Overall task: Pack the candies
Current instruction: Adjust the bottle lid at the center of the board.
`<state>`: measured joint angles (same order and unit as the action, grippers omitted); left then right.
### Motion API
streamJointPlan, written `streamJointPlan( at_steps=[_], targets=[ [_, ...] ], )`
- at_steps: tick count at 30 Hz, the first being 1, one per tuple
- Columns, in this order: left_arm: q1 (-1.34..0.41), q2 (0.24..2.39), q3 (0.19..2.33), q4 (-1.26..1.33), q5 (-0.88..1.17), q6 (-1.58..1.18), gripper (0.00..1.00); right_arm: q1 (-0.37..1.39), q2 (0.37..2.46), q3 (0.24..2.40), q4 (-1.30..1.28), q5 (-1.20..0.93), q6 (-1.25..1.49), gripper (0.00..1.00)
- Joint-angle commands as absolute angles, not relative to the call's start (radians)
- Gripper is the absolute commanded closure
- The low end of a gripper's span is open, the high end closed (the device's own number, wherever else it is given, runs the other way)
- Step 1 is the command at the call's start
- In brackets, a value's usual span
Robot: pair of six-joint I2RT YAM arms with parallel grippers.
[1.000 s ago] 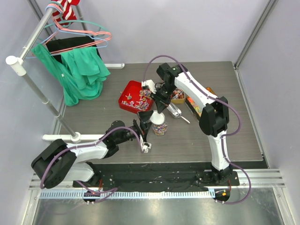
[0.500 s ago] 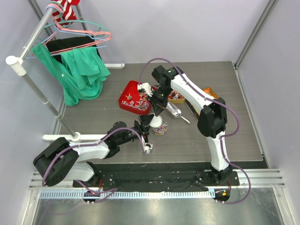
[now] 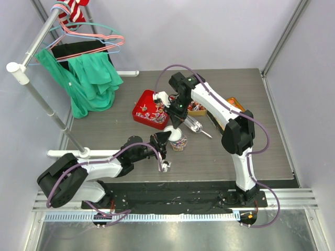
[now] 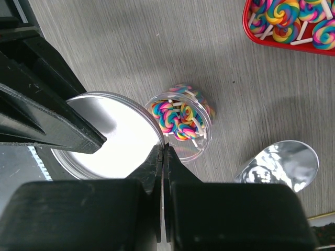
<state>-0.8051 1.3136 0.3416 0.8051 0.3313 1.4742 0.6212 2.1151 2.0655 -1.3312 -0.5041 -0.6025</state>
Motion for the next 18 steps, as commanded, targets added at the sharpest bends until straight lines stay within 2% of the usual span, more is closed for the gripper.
streamJointPlan(
  at_steps=[1,4,5,8,9,12,18],
  targets=[
    [-0.811,1.305,0.348,0.848,0.325,1.463,0.92,0.638,2.043,2.079,-1.324,-0.499,-0.592,0.99],
    [-0.811,1.302,0.348,0.842,0.318,1.456,1.0,0.637,2.026,2.082,-1.319,-0.496,-0.591,0.98],
    [-0.813,1.302,0.348,0.842,0.316,1.444,1.0,0.638,2.019,2.082,-1.319,-0.491,-0.591,0.96],
    [-0.813,1.293,0.353,0.831,0.304,1.411,1.0,0.635,2.003,2.083,-1.316,-0.469,-0.594,0.84],
    [-0.813,1.29,0.356,0.825,0.298,1.384,1.0,0.635,1.991,2.083,-1.313,-0.465,-0.595,0.76],
    [-0.813,1.272,0.37,0.792,0.264,1.31,1.0,0.615,1.964,2.088,-1.304,-0.453,-0.595,0.63],
    [-0.811,1.23,0.458,0.607,0.157,1.125,1.0,0.525,1.895,2.132,-1.287,-0.462,-0.592,0.55]
  ],
)
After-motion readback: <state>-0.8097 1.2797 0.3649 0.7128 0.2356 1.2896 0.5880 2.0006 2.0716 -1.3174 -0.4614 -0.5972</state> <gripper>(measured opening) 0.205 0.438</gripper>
